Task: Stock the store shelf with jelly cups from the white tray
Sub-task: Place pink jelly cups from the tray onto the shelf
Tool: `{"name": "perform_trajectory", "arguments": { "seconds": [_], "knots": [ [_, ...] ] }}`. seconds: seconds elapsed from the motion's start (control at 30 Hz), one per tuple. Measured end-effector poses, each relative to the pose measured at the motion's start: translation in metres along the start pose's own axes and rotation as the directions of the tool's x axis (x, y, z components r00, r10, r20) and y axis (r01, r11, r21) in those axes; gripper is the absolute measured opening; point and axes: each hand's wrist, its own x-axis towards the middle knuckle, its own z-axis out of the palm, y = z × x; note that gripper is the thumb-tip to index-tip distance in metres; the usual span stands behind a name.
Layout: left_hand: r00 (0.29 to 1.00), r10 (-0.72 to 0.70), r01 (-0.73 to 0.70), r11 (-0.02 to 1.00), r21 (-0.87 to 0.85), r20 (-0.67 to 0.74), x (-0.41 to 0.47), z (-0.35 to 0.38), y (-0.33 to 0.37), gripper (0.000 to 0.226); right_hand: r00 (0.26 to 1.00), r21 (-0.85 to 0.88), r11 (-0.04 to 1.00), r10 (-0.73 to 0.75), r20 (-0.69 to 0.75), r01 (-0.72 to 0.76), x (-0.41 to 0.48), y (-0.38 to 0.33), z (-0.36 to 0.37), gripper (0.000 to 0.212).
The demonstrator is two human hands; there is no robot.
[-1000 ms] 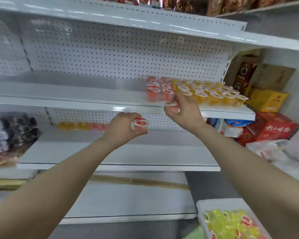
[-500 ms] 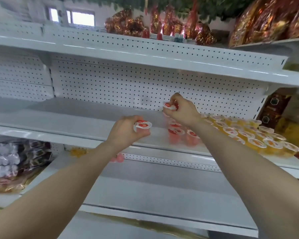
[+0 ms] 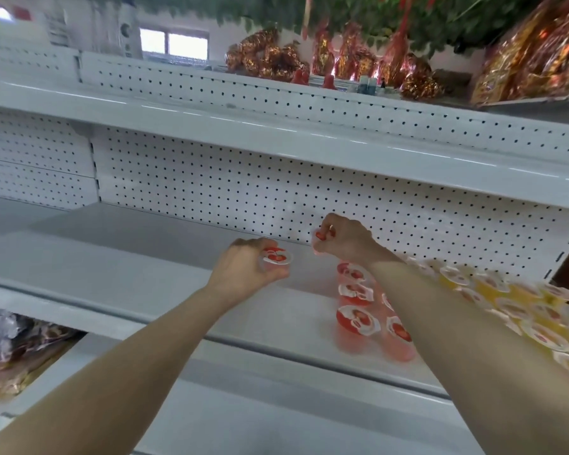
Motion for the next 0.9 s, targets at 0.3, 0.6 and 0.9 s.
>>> {"name": "perform_trajectory", "arguments": {
  "seconds": [0.3,0.6,0.9],
  "knots": [
    [0.999,-0.040,0.040,0.999,0.017,0.008,0.014,0.018,-0.007,0.061,0.998,-0.139,0.990,0.035,0.052,-0.027,0.023,0.016,0.026,0.023],
    [0.997,-0.040,0.043,0.997,-0.058,0.060,0.022,0.038,0.013,0.048,0.999,-0.148,0.988,-0.050,-0.002,0.049,0.017,0.028,0.013,0.020],
    [0.990,-0.037,0.047,0.996,-0.070,0.138,0.028,0.063,0.043,0.049,0.971,-0.323,0.935,-0.198,-0.137,0.145,-0.017,0.040,-0.005,0.023]
  ]
}}
